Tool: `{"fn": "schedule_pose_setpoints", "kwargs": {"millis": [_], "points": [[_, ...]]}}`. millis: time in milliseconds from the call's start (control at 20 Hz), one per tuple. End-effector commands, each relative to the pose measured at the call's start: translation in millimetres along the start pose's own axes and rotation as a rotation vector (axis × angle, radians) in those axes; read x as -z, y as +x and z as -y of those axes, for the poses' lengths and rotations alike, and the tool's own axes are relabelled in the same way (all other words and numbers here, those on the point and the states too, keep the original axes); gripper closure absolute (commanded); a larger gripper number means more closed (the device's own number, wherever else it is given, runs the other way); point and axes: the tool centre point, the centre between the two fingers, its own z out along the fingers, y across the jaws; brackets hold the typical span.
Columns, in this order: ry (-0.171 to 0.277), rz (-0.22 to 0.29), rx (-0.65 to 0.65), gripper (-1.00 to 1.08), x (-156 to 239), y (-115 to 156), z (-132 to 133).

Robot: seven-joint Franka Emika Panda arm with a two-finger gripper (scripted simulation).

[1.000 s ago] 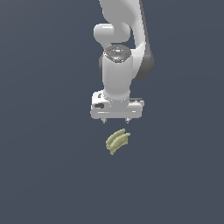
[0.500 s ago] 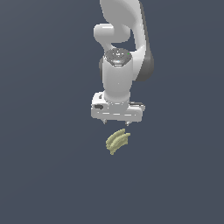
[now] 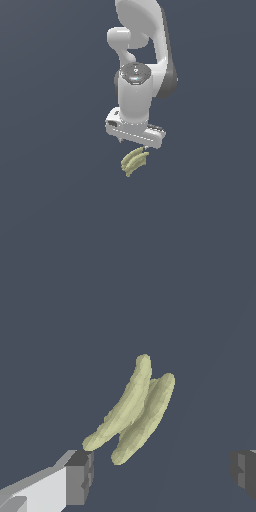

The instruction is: Pick up the object and move it to a goal position.

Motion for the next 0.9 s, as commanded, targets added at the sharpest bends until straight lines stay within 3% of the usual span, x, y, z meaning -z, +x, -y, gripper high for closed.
{"fn": "schedule_pose_setpoints", "kwargs": {"millis": [0,850], "points": [[-0.002,0.004,-0.068,-0.92,-3,2,1],[-0.023,0.019,-0.477,-0.92,-24,13,10]]}}
